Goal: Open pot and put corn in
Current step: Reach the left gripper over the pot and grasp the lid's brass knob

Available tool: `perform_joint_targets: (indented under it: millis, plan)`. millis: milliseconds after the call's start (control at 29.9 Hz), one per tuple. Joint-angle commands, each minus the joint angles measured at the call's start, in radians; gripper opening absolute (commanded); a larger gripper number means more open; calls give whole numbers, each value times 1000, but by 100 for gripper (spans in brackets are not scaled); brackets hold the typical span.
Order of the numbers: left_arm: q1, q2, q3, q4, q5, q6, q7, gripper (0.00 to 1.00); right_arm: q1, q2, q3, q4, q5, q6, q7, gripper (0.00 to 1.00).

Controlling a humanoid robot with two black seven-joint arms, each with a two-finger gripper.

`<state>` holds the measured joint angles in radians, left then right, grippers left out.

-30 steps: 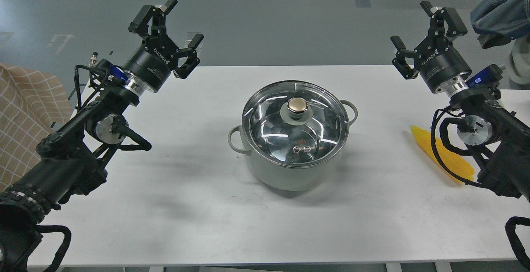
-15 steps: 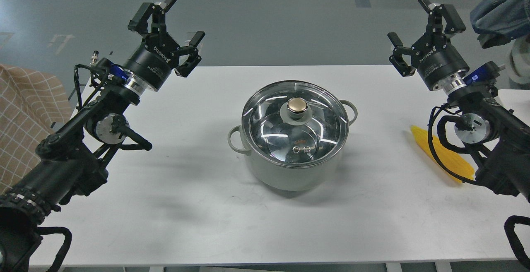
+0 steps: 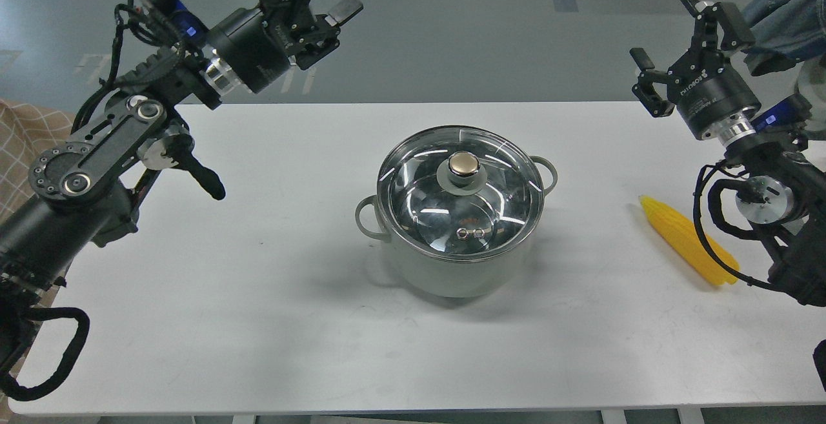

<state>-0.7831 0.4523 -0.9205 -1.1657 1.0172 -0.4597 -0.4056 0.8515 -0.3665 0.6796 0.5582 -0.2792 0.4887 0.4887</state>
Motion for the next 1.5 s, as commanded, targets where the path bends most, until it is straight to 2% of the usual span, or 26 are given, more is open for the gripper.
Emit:
perform_joint_targets:
  millis: [0, 167, 234, 334, 602, 1070, 1471]
  plan:
    - [-21, -4, 8, -90, 267, 35, -1, 98, -8, -25, 0, 17, 0, 0, 0, 100]
    - [-21, -26, 52, -166, 723, 148, -12, 98, -29, -52, 2, 45, 0, 0, 0, 100]
    - [-56, -53, 135, -157, 953, 231, -42, 98, -35, -57, 3, 48, 0, 0, 0, 100]
    - [-85, -67, 236, -118, 1073, 298, -59, 98, -40, -61, 3, 51, 0, 0, 0, 100]
    - [-85, -95, 347, -103, 1164, 332, -58, 97, -52, -71, 3, 55, 0, 0, 0, 100]
    - [-76, -190, 384, 43, 1164, 375, -56, 95, -71, -71, 3, 71, -2, 0, 0, 100]
    - [-30, -173, 397, 63, 1164, 408, -56, 94, -80, -71, 3, 77, -2, 0, 0, 100]
